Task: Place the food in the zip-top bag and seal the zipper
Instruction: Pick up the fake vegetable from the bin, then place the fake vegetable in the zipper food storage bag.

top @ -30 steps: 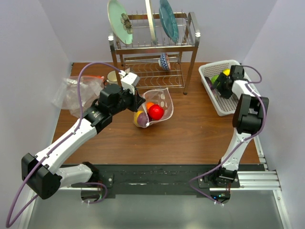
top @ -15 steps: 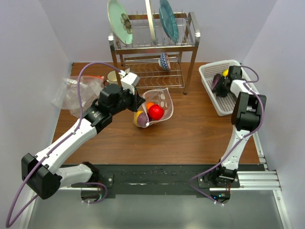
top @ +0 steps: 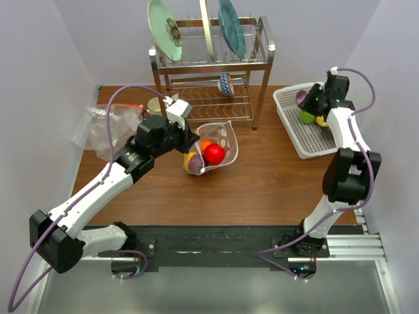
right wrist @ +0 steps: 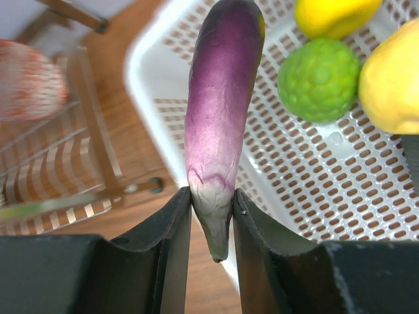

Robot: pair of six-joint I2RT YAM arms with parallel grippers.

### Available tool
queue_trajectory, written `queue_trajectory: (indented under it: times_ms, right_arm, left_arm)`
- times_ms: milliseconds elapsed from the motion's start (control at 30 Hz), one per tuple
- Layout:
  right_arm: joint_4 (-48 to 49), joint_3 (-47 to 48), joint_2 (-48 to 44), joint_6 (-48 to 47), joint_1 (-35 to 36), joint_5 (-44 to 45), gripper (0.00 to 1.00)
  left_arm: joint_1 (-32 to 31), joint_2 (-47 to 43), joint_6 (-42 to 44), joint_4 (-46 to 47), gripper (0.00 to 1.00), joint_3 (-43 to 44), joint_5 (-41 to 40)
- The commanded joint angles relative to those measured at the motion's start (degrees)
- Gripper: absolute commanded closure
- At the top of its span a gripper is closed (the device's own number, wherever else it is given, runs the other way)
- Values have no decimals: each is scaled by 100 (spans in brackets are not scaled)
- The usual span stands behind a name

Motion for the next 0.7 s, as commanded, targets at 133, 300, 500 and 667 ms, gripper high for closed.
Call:
queue_trajectory:
  times_ms: [133,300,500,667]
  right_arm:
    - [-156,-387,-1009,-10,44,-534,73]
    - [-244,-624,-1511,0,175,-825,73]
    - [-613,-826,-2179,-237,562,-1194,74]
    - [-728,-1098,-2715,-229,879,-1718,73]
  left_arm:
    - [38,-32,52,193,100,13,-30]
    - [38,-32,52,193,100,21,-30]
    - [38,-49,52,193,100,21,-30]
    - [38,-67,52,202,100,30,5]
